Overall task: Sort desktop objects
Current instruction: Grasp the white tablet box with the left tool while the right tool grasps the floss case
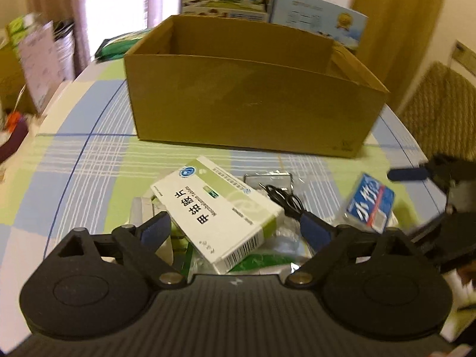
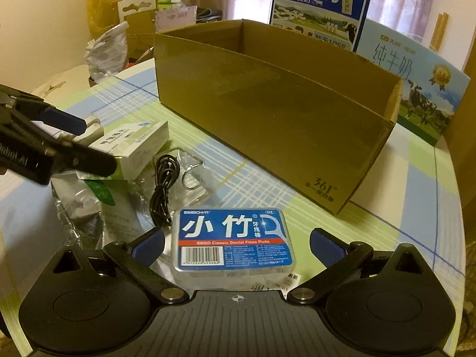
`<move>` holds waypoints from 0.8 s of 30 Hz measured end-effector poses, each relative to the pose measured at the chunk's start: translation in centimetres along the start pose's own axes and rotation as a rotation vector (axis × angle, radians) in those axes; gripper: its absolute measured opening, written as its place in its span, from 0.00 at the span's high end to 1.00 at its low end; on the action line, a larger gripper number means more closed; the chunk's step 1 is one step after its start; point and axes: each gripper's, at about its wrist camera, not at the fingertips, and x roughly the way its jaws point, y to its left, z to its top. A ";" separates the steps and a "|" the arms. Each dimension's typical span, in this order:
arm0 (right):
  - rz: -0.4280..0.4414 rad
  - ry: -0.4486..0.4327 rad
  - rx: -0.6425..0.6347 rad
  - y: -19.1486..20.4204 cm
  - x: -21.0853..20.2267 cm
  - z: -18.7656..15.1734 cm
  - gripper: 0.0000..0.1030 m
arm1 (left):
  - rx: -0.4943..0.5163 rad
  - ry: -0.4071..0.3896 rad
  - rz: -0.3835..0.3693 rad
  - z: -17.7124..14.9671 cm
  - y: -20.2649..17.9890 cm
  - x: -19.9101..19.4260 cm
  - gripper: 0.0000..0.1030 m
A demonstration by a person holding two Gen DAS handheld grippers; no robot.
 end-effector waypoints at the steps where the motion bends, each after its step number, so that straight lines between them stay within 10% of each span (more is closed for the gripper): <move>1: 0.007 0.005 0.004 -0.2 0.2 0.0 0.02 | -0.017 0.004 0.006 0.1 -0.1 0.3 0.11; 24: 0.005 -0.026 0.107 -0.6 -1.7 -0.2 0.18 | 0.010 0.029 0.106 -0.1 -0.9 2.2 0.23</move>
